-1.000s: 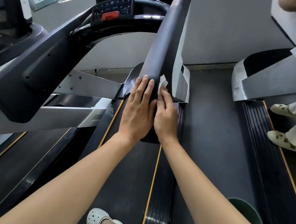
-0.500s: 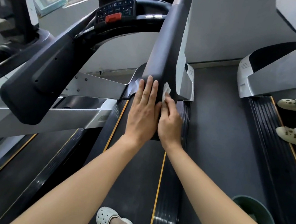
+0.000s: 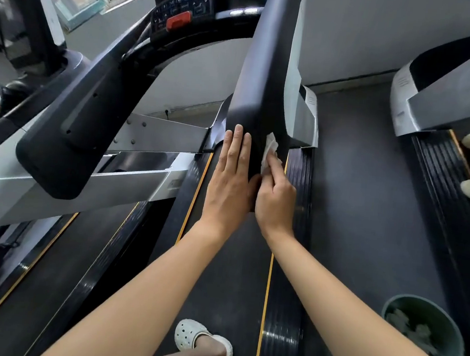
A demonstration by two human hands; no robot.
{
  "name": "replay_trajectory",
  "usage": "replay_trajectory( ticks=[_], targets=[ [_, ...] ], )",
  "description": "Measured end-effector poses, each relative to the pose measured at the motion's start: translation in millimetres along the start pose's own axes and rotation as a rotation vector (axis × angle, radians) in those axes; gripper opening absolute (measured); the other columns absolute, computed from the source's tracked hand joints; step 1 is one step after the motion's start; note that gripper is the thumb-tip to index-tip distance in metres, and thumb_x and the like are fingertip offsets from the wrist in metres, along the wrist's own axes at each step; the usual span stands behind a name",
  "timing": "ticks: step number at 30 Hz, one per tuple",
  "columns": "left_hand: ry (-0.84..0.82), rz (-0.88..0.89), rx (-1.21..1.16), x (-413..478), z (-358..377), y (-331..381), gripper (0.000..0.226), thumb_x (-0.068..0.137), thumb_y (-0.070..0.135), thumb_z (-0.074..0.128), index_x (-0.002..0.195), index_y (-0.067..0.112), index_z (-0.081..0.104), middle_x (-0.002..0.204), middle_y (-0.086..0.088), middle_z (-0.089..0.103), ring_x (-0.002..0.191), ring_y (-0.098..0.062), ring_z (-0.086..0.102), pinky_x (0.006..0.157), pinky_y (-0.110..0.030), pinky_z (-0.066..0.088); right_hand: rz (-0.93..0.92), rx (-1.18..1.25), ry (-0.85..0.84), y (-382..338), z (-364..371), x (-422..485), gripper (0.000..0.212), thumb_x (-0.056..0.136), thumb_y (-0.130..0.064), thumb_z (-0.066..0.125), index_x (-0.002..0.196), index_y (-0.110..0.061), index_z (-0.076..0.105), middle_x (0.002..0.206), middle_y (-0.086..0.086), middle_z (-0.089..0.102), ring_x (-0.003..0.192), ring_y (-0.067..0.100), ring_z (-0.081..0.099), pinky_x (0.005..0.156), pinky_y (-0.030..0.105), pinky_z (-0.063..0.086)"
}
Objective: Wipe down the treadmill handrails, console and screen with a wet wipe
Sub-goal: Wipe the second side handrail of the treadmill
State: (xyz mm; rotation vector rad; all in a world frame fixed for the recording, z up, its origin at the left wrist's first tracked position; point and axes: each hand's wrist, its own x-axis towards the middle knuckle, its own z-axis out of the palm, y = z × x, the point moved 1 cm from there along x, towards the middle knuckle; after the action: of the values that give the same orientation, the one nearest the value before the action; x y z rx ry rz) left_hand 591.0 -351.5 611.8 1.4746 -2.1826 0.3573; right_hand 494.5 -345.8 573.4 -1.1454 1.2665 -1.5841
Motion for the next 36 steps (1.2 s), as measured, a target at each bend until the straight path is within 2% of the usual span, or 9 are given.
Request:
replay_trajectory(
  ticks=[3,5,10,15,20,24,28,31,36],
  targets=[
    [-0.002,-0.019,-0.024,0.3,1.1,1.4,0.073,0.104,0.019,0.056,0.161,-0.003,0.017,0.17,-0.02,0.01,0.159,-0.033,0.005,0.127,-0.05,0.022,-0.013,-0.022,-0.028,21.5,-1.6,-12.9,0.048,0.109,-0.01,0.042,0.155,-0.024,0.045,0.15,0.003,0.056,0.139,0.014,0.05,0.114,0.026,0.042],
    [0.0,-0.02,-0.016,0.0,1.0,1.3,0.075,0.104,0.021,0.058,0.161,-0.002,0.016,0.171,-0.019,0.01,0.159,-0.032,0.004,0.126,-0.05,0.023,0.101,-0.03,-0.063,44.3,-7.1,-27.9,0.049,0.11,-0.013,0.041,0.157,-0.029,0.041,0.148,0.001,0.058,0.136,0.013,0.054,0.113,0.029,0.045],
    [0.001,-0.017,-0.002,0.0,3.7,2.9,0.074,0.103,0.022,0.057,0.161,-0.002,0.017,0.17,-0.02,0.011,0.159,-0.033,0.004,0.126,-0.051,0.024,0.315,0.013,-0.082,62.8,-15.8,-37.0,0.045,0.111,-0.015,0.037,0.153,-0.029,0.047,0.133,-0.017,0.058,0.122,0.002,0.056,0.095,0.006,0.043],
    [0.016,-0.025,0.011,-0.5,6.5,3.2,0.074,0.102,0.019,0.058,0.16,-0.004,0.018,0.17,-0.021,0.011,0.159,-0.034,0.005,0.125,-0.052,0.025,0.256,0.058,-0.086,56.3,-3.5,20.0,0.046,0.105,-0.021,0.036,0.145,-0.038,0.054,0.125,-0.013,0.07,0.111,0.005,0.066,0.097,0.027,0.053],
    [0.036,-0.031,-0.014,-1.2,8.3,6.7,0.072,0.101,0.015,0.056,0.159,-0.007,0.019,0.169,-0.023,0.011,0.159,-0.035,0.004,0.126,-0.052,0.022,0.364,0.1,-0.124,81.7,-6.2,51.2,0.037,0.106,-0.024,0.04,0.131,-0.034,0.065,0.12,-0.009,0.073,0.115,0.014,0.067,0.104,0.045,0.053],
    [0.078,-0.044,0.001,1.0,14.5,8.0,0.072,0.102,0.022,0.058,0.157,-0.008,0.024,0.168,-0.024,0.015,0.159,-0.037,0.007,0.128,-0.049,0.019,0.38,0.192,-0.039,78.0,3.4,16.1,0.039,0.109,-0.025,0.038,0.142,-0.028,0.059,0.131,-0.011,0.068,0.122,0.004,0.063,0.109,0.033,0.049],
    [0.134,-0.054,0.017,5.2,21.0,7.3,0.072,0.101,0.031,0.063,0.153,-0.009,0.033,0.165,-0.025,0.024,0.156,-0.041,0.018,0.127,-0.048,0.022,0.363,0.248,0.015,66.9,5.3,29.4,0.039,0.109,-0.019,0.037,0.139,-0.024,0.062,0.125,-0.013,0.07,0.118,0.004,0.064,0.103,0.025,0.048],
    [0.164,-0.033,0.043,7.8,24.7,3.7,0.07,0.1,0.031,0.065,0.15,-0.009,0.038,0.161,-0.028,0.03,0.152,-0.045,0.024,0.123,-0.053,0.029,0.333,0.161,-0.061,69.0,0.9,73.3,0.038,0.101,-0.023,0.04,0.125,-0.035,0.068,0.113,-0.015,0.075,0.107,0.007,0.069,0.1,0.037,0.054],
    [0.199,-0.017,0.063,10.3,29.4,2.6,0.067,0.098,0.029,0.065,0.147,-0.011,0.041,0.157,-0.032,0.035,0.148,-0.048,0.03,0.121,-0.054,0.031,0.438,0.153,-0.173,93.9,-7.5,105.3,0.038,0.099,-0.028,0.043,0.127,-0.037,0.067,0.119,-0.008,0.074,0.114,0.015,0.069,0.104,0.047,0.053]
  ],
)
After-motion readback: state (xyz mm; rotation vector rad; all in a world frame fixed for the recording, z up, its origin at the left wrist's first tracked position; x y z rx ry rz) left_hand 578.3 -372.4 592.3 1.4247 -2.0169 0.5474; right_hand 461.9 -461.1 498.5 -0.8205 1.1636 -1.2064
